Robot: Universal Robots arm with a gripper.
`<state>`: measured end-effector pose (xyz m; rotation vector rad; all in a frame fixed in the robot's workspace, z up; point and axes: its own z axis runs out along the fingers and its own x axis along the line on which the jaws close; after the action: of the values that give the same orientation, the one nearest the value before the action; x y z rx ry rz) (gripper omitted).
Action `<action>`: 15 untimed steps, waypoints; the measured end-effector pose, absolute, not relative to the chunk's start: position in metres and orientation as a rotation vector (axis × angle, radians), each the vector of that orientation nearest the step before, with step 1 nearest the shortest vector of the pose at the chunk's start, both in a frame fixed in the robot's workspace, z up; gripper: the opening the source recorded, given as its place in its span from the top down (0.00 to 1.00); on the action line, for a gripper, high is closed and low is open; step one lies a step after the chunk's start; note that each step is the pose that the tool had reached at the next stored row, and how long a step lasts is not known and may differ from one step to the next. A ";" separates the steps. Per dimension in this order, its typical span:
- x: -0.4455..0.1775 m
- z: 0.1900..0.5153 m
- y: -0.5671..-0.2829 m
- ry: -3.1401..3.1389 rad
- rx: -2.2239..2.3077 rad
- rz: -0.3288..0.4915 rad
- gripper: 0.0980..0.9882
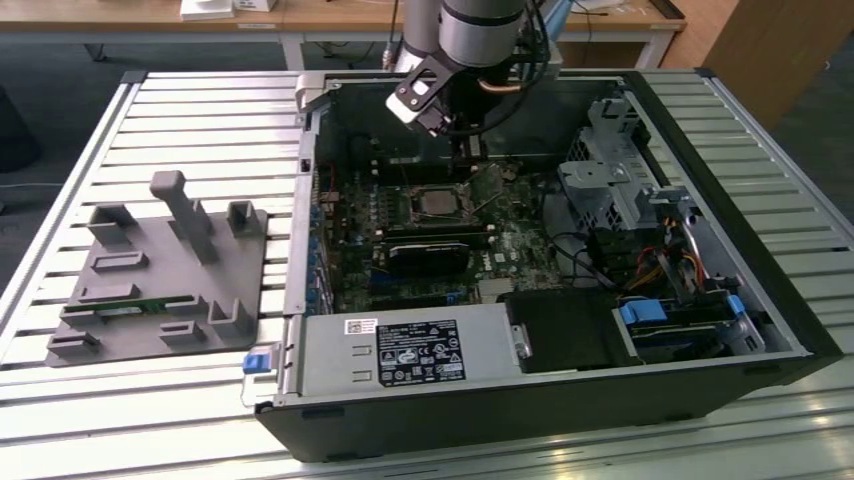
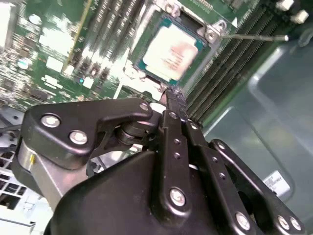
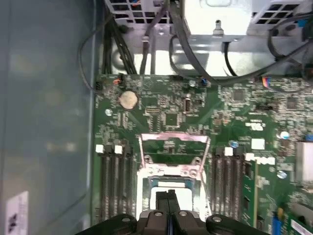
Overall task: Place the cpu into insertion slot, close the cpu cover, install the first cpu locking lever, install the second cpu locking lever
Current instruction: 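Close the cpu cover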
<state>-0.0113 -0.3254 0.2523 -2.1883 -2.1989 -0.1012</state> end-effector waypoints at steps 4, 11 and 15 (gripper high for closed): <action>-0.012 0.252 -0.325 -2.201 -2.185 -0.102 0.99; -0.012 0.252 -0.325 -2.201 -2.185 -0.102 0.99; -0.012 0.252 -0.325 -2.201 -2.185 -0.102 0.99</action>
<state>-0.0122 -0.3255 0.2523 -2.1846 -2.2012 -0.1017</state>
